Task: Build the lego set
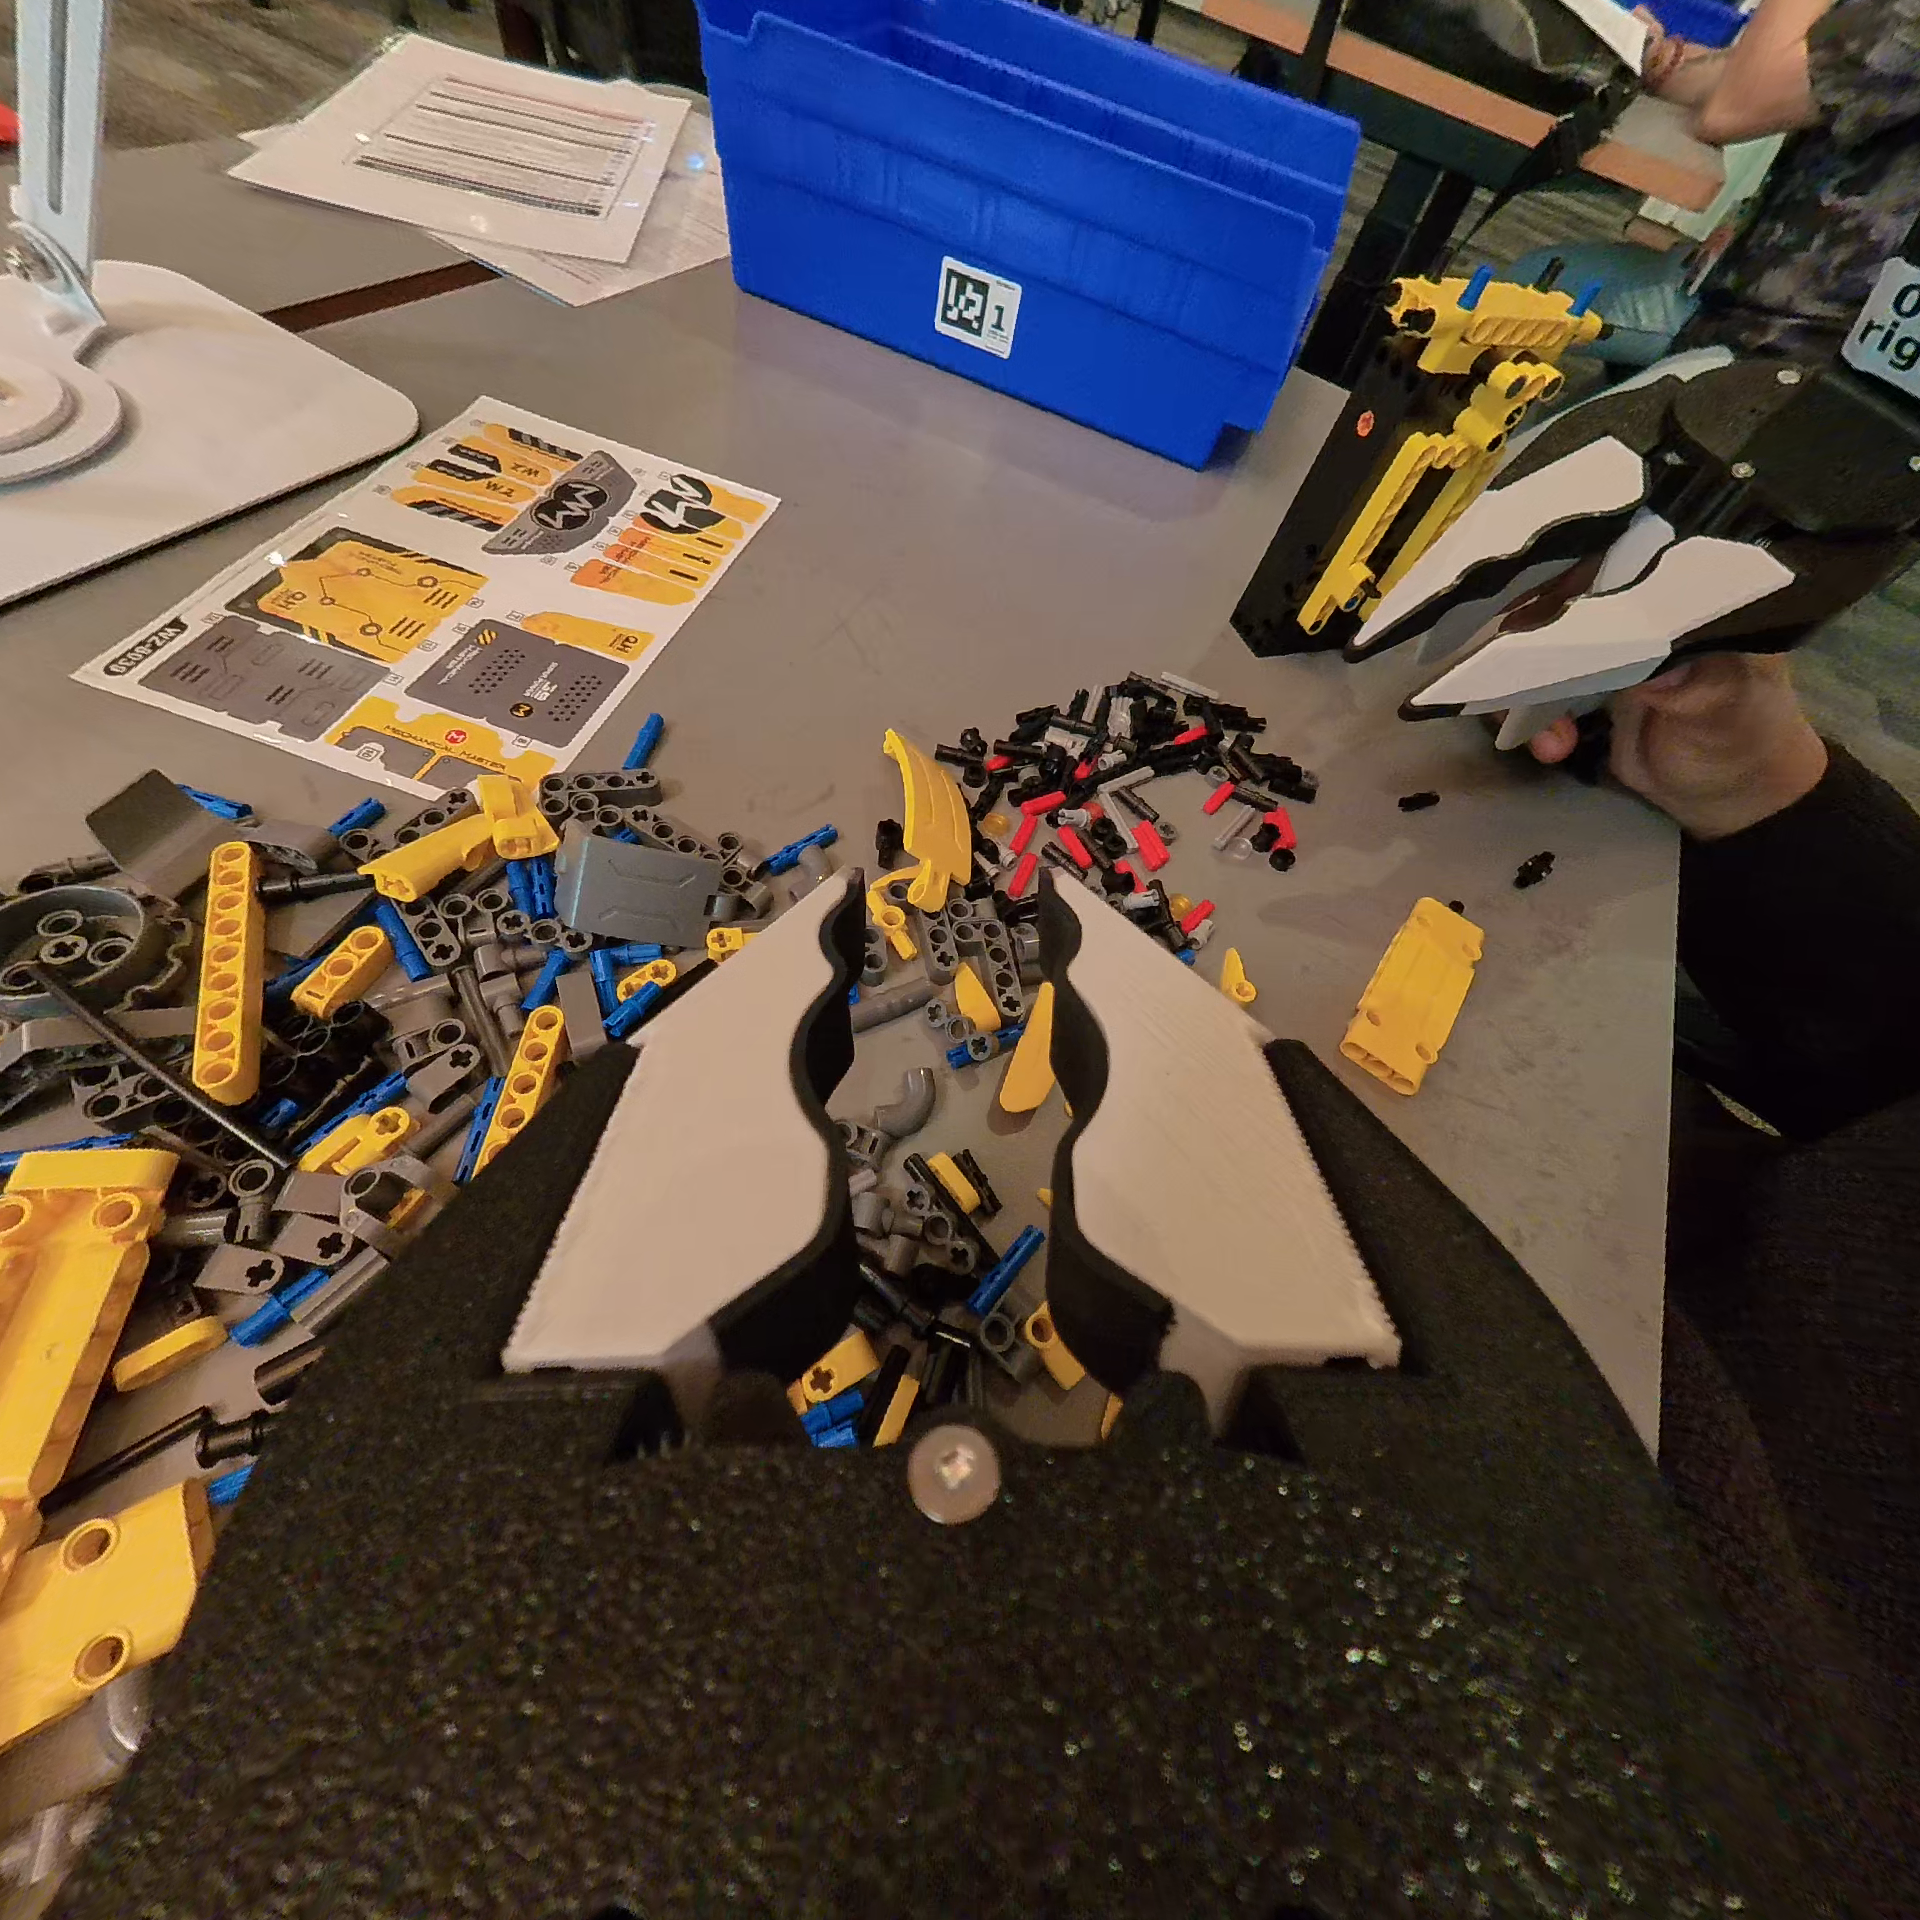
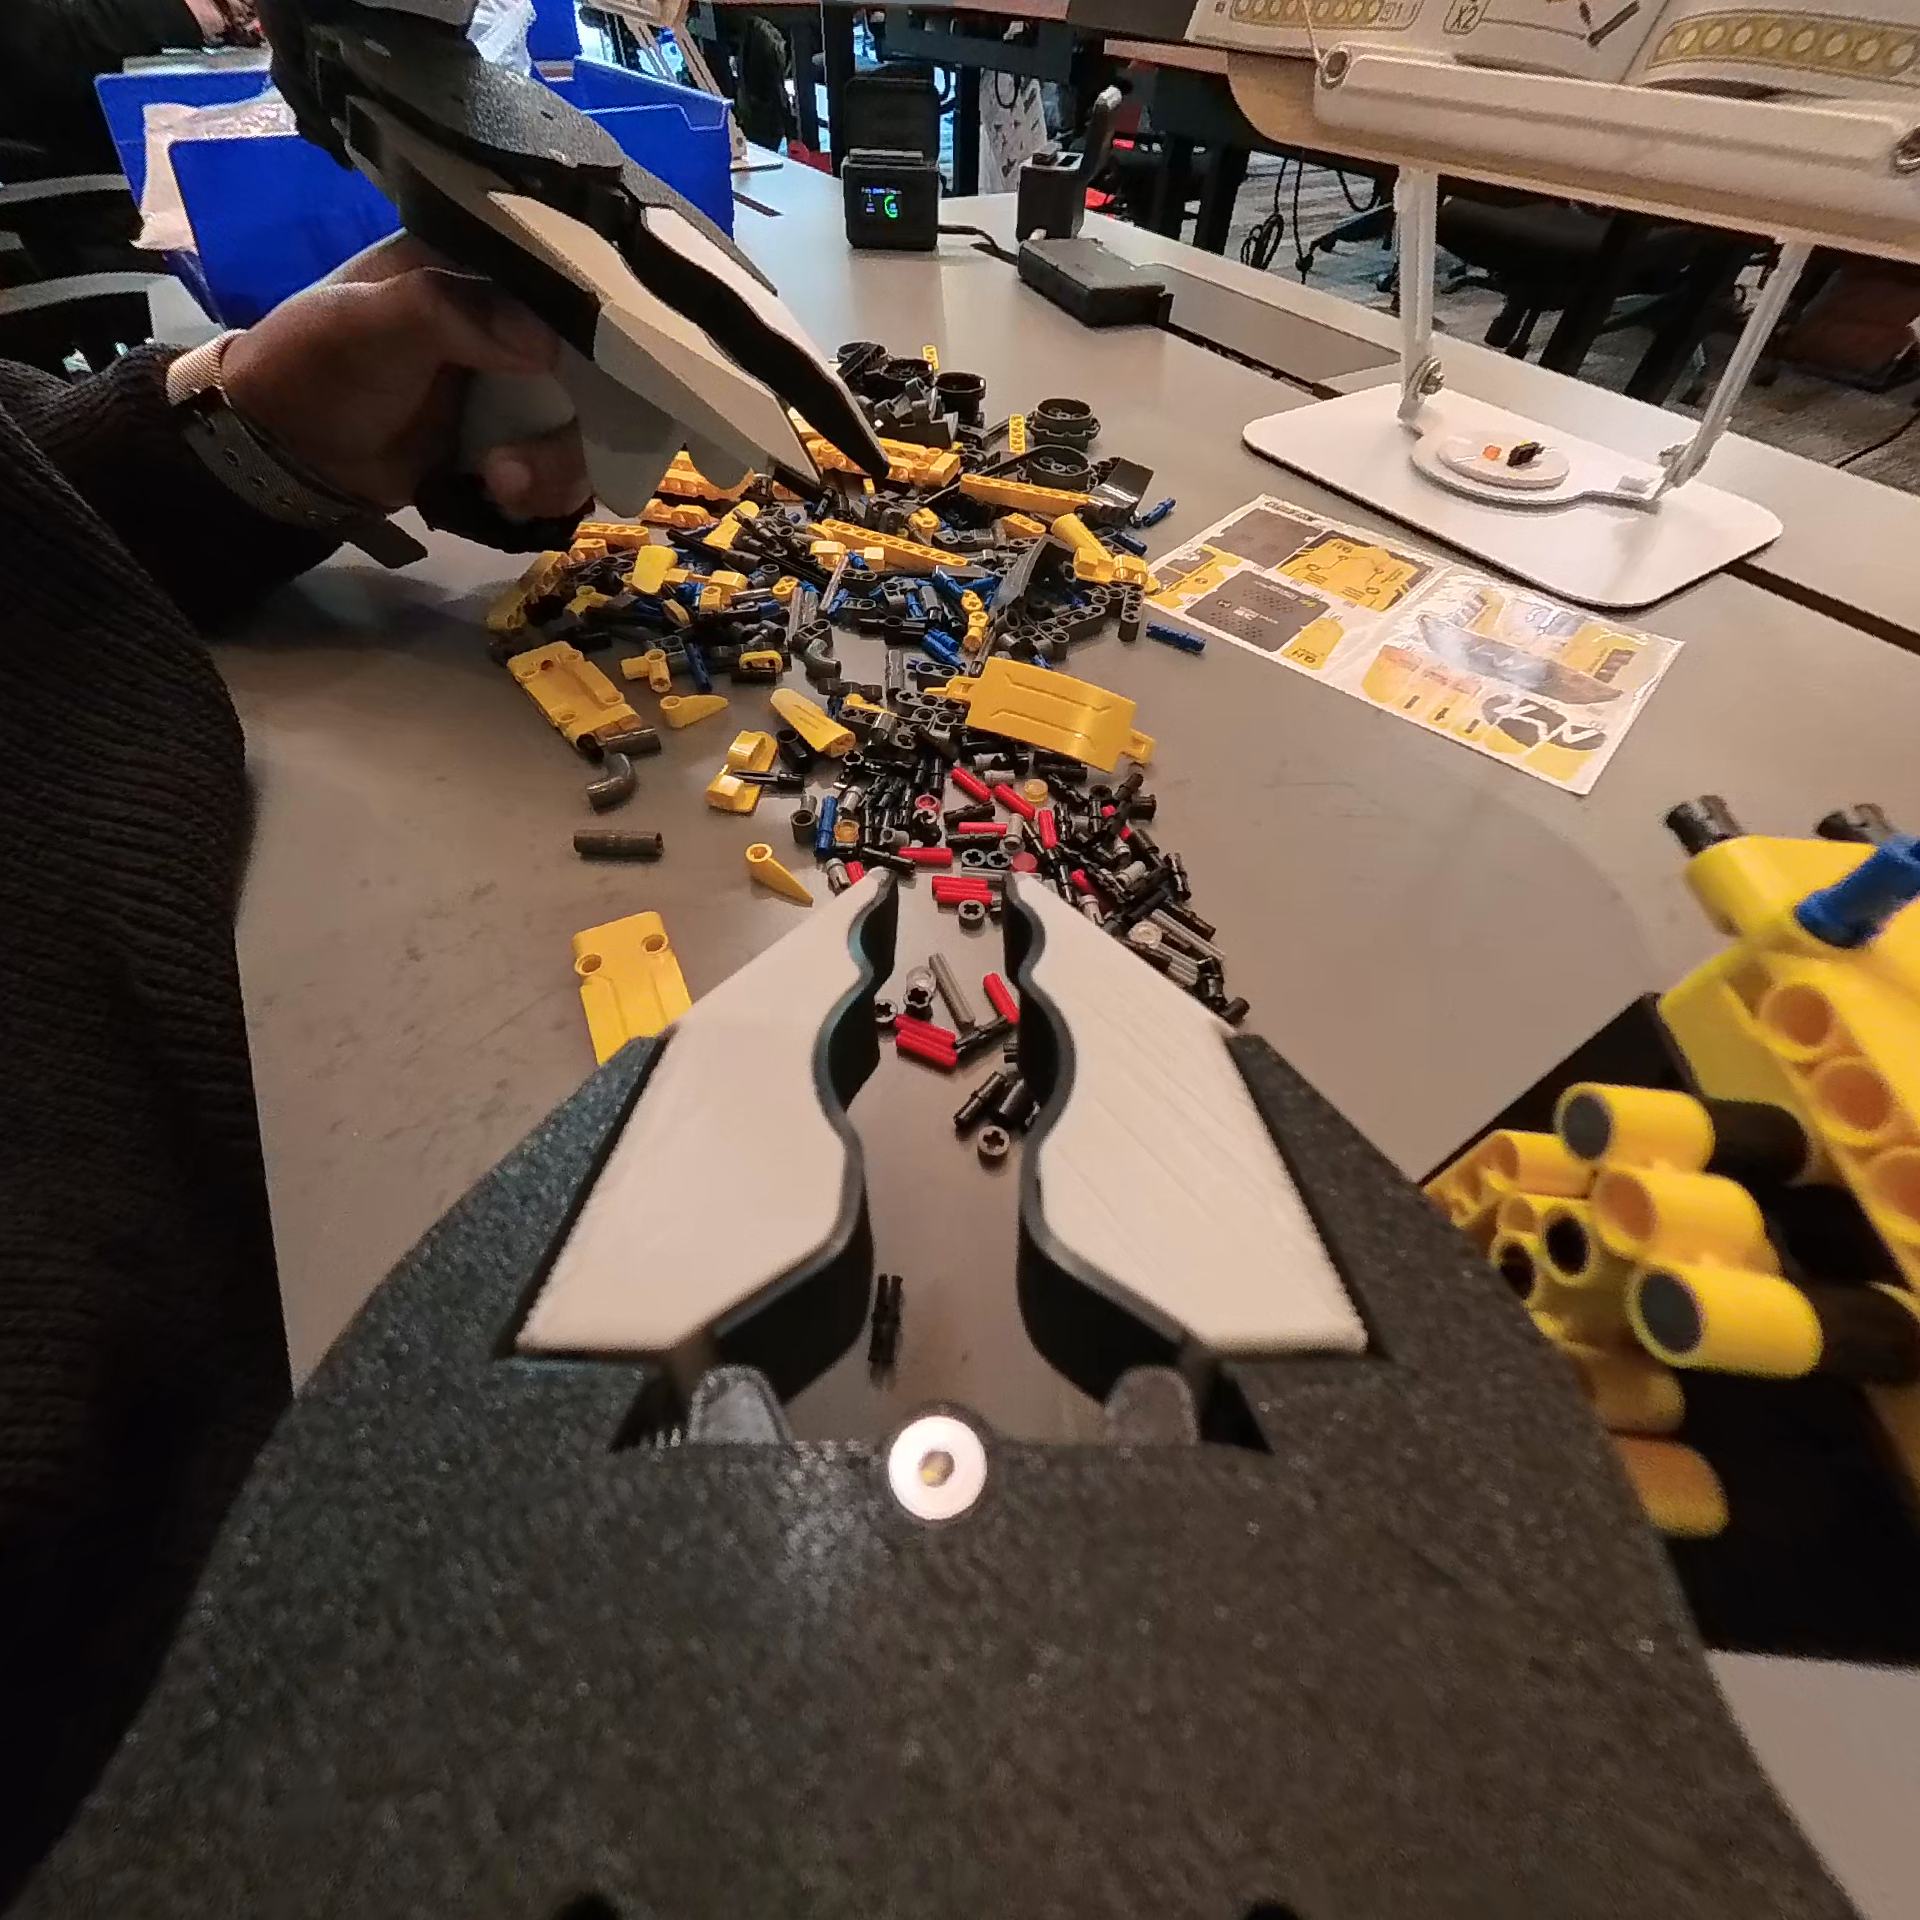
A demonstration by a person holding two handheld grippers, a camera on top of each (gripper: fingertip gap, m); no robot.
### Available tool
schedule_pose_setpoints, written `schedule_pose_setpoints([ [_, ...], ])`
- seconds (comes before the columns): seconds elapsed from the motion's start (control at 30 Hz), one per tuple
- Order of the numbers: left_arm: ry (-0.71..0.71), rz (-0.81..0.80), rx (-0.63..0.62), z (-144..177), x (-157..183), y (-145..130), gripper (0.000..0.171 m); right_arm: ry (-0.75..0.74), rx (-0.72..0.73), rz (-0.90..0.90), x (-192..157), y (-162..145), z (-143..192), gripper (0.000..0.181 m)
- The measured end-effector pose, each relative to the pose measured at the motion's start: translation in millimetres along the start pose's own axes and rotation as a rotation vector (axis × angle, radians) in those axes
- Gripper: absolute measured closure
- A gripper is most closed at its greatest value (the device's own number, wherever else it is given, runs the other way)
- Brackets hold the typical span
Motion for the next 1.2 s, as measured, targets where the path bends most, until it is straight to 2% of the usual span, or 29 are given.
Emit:
schedule_pose_setpoints([
  [0.33,-0.023,0.032,0.022,3.1,-0.9,1.7,0.139,-0.002,-0.008,0.011,-1.0,0.0,-0.7,0.162],
  [0.5,0.032,0.059,0.088,11.3,-8.3,6.9,0.139,0.001,-0.004,0.004,-0.3,-0.1,-0.4,0.162],
  [0.63,0.060,0.154,0.133,21.0,-19.3,9.4,0.139,0.002,-0.002,0.002,0.0,-0.1,-0.3,0.162],
  [0.8,-0.010,0.289,0.220,31.7,-30.4,13.5,0.141,0.002,-0.005,0.004,-0.1,-0.1,-0.4,0.162],
  [0.97,-0.087,0.409,0.303,40.9,-39.7,15.5,0.153,0.002,-0.003,0.003,-0.1,0.0,-0.3,0.162],
  [1.2,-0.052,0.303,0.244,32.9,-29.0,14.9,0.159,0.004,0.000,-0.001,0.3,0.0,-0.1,0.162],
])
Point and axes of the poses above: each gripper's, where its closed fingertips meet, z back along the fingers, y out of its top, x = y × z across the jaws, the point moved 9 cm from there along z, back along the fingers, and after that the axes turned 10 degrees about z, right-handed, at the moved point
